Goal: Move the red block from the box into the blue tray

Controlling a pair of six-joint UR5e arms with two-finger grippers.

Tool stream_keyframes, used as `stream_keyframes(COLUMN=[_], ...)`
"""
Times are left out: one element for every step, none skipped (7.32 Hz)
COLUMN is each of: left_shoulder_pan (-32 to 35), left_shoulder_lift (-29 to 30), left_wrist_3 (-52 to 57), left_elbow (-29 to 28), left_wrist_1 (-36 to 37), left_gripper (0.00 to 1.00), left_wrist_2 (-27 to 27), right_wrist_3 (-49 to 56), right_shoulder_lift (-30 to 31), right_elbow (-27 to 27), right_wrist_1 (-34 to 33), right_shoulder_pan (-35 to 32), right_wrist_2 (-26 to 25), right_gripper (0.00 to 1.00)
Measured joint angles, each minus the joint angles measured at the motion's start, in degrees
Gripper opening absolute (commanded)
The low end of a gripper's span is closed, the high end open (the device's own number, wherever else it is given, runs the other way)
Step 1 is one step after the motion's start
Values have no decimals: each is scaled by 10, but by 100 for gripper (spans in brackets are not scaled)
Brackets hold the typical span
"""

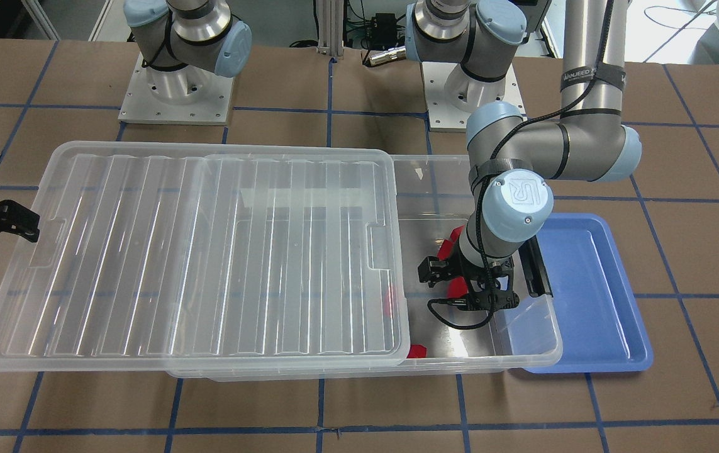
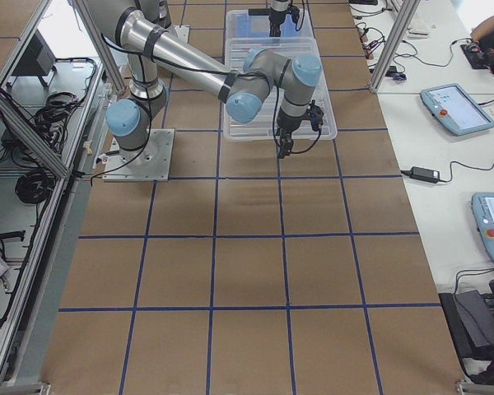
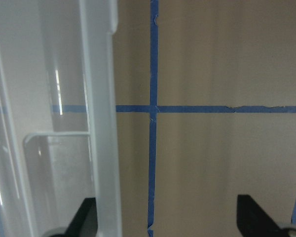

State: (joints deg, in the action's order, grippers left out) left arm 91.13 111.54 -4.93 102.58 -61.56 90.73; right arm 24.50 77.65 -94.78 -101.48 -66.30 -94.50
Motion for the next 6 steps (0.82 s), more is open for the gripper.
stream_keyframes(left_shoulder_pan=[0,-1,-1,-1,-1,-1], left_shoulder_lift=[1,4,11,16,20,22], left_wrist_3=[2,5,5,5,7,7], left_elbow=[10,17,22,27,32,37], left_wrist_1=[12,29,42,51,56,59], left_gripper=[100,100,100,100,85,85], left_wrist_2=[0,0,-1,-1,0,0], right_wrist_3=[0,-3,-6,-8,-11,-14], right_shoulder_lift=[2,5,10,19,37,58], right_elbow=[1,4,10,19,29,40], right_wrist_1=[1,4,9,20,42,69], right_shoulder_pan=[0,0,0,-1,-1,-2], right_wrist_2=[0,0,0,0,0,0], right_gripper=[100,100,100,100,100,100])
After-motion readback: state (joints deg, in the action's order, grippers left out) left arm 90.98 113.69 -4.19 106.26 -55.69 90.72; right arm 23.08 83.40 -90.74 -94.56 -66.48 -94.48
